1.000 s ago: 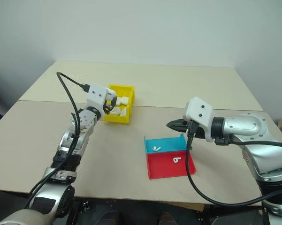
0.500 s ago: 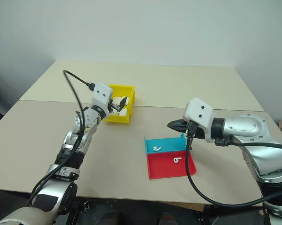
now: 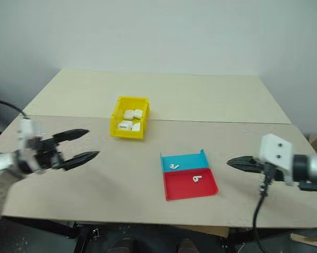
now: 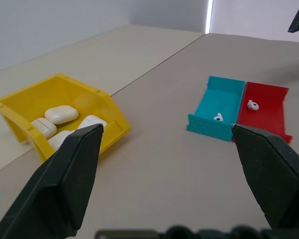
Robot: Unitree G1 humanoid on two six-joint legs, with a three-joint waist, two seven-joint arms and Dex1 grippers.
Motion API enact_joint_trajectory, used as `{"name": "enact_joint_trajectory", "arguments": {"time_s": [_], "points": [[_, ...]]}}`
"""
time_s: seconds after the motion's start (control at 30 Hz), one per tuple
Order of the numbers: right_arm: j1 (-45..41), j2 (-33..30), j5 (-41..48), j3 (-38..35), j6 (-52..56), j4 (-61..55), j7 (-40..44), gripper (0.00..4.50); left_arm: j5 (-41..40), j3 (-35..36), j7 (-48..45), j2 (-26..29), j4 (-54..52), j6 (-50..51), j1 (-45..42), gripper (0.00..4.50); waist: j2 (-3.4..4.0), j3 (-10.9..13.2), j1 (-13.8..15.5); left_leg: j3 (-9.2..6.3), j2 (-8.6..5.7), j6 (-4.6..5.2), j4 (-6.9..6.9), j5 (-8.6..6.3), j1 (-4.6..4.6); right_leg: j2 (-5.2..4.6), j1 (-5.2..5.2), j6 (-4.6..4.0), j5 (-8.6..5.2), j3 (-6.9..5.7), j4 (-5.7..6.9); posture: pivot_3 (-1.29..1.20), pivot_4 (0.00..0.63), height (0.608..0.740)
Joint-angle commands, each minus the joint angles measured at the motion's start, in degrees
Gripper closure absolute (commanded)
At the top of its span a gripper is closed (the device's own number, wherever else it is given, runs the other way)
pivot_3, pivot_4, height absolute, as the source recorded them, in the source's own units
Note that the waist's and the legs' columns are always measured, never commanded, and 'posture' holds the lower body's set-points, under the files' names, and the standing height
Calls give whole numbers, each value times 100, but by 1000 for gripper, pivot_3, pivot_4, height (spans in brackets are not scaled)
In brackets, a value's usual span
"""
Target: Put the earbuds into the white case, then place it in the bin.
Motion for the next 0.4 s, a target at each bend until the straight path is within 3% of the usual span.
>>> {"name": "enact_joint_trajectory", "arguments": {"time_s": [0.03,0.2,0.4], "points": [[325,-254,-62,-670,-229,331,448,4500,-166,622,-291,353,-158,167,492,14,-1,-1,-20,4,1,0,0,0,-2,0,-2,4,-3,2,-6,0,150,740],[561,-228,-145,-920,-378,472,468,4500,-7,1013,-470,508,-216,-18,1074,14,-5,-3,-66,10,6,0,-2,1,-3,4,-6,-3,2,9,-12,0,150,740],[571,-150,-151,-714,-339,399,255,4500,-80,1141,-630,561,-398,-67,1204,14,-5,-3,-51,12,5,0,-8,0,-13,2,-12,-2,1,11,-22,0,150,740]]}}
